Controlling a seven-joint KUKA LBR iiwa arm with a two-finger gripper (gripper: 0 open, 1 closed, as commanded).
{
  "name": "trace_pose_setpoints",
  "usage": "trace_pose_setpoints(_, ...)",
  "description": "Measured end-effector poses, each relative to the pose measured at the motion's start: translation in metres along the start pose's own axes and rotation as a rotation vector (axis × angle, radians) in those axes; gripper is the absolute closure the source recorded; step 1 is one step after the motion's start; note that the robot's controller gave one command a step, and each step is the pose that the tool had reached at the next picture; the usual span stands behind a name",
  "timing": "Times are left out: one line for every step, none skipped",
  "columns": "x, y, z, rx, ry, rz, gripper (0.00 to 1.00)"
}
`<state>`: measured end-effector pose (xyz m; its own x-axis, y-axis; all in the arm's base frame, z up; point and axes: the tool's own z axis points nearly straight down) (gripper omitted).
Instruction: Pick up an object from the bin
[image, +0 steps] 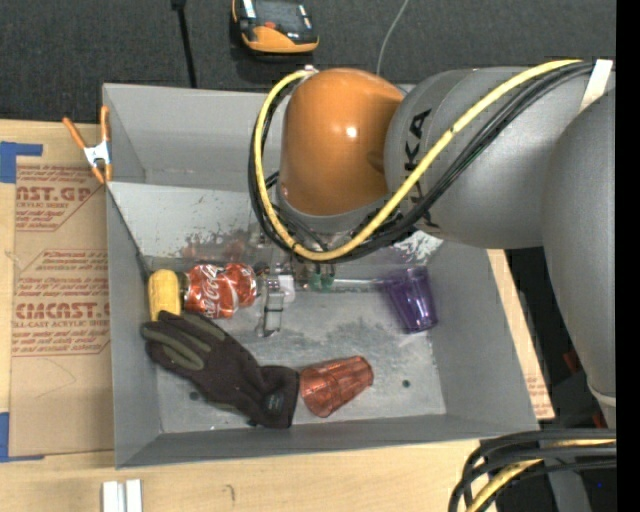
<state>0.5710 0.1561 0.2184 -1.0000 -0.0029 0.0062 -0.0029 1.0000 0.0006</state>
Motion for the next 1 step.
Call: trace_pose_setpoints(-0.0015,-0.0008,-0.0051,-0.001,-0.008,0.002,0.0)
